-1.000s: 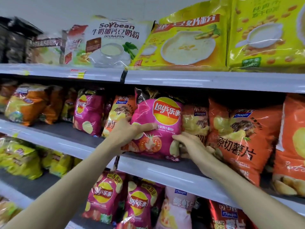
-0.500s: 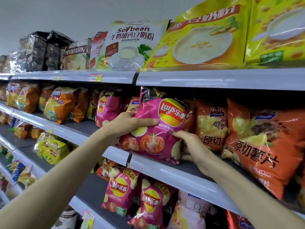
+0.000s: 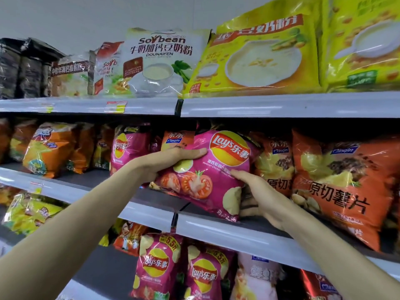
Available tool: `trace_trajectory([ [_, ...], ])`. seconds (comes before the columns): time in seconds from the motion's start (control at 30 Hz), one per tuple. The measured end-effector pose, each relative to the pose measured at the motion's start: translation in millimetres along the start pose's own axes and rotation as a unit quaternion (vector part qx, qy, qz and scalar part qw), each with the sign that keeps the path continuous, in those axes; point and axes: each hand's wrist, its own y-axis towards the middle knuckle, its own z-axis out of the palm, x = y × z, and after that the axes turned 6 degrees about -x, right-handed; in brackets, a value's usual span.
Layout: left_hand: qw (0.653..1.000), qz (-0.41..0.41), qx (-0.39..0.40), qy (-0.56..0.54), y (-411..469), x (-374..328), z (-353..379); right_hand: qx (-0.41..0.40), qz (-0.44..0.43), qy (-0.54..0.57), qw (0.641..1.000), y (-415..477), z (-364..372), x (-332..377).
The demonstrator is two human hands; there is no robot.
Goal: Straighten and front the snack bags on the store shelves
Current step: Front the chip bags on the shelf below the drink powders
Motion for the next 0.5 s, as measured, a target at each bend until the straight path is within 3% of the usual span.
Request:
trace_trajectory([
  [0.2,0.998,-0.018,0.037,-0.052,12,11,15,-0.081,-0.004,-0.056,0.995,-7,-10,5],
  [0.37,0.993,-0.01,0.043,-0.114,8,31,6,-0.082,-0.076,-0.103,0.988,-19,-8,4],
  [0.5,0.985,-0.008,0.027,-0.168,-1,53,-27,-0.091,-0.118,-0.037,0.988,-20,11,9],
])
